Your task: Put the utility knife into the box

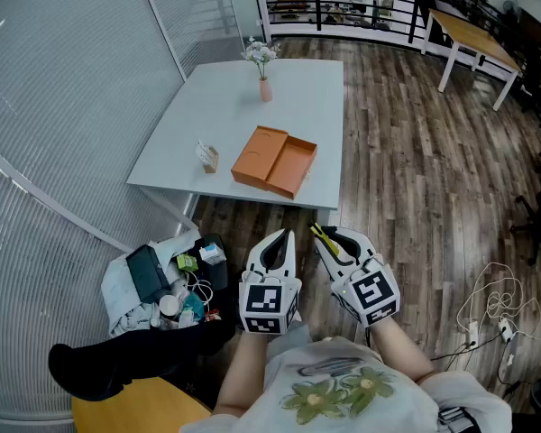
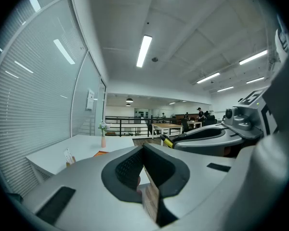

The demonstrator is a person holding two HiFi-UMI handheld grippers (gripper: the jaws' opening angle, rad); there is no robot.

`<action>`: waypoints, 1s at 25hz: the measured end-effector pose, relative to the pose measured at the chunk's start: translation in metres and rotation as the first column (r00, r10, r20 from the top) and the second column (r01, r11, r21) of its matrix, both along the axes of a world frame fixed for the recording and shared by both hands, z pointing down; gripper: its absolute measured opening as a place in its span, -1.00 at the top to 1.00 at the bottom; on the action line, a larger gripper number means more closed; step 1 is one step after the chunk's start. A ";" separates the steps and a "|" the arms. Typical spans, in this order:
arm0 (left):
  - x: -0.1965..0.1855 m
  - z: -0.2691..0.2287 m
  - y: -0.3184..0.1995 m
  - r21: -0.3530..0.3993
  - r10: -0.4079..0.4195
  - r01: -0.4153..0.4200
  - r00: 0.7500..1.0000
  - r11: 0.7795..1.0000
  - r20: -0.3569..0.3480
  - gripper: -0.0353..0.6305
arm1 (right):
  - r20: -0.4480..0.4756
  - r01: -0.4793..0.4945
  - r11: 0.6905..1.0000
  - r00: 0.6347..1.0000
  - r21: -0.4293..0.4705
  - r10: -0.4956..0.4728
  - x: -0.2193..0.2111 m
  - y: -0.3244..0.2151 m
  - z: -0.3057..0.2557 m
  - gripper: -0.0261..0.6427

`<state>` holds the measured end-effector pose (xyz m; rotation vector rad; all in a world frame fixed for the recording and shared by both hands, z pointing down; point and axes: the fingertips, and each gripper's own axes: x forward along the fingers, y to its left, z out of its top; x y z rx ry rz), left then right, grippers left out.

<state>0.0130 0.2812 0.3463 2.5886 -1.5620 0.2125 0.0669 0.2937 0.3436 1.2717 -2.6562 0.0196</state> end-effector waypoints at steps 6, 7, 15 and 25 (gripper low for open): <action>-0.017 0.004 -0.033 0.000 0.018 -0.018 1.000 1.000 -0.002 0.89 | -0.001 -0.018 1.000 1.000 -0.003 0.018 -0.015 -0.033 0.007 0.72; -0.020 0.004 -0.039 0.001 0.023 -0.023 1.000 1.000 -0.002 0.89 | -0.002 -0.023 1.000 1.000 -0.001 0.023 -0.017 -0.040 0.007 0.72; -0.044 0.003 -0.080 0.016 0.070 -0.070 0.998 0.997 0.000 0.89 | -0.004 -0.080 0.996 0.997 0.026 0.081 -0.036 -0.083 0.009 0.72; -0.056 0.019 -0.110 -0.006 0.104 -0.105 0.994 0.994 -0.033 0.89 | -0.050 -0.121 0.992 0.991 0.032 0.122 -0.040 -0.118 0.012 0.72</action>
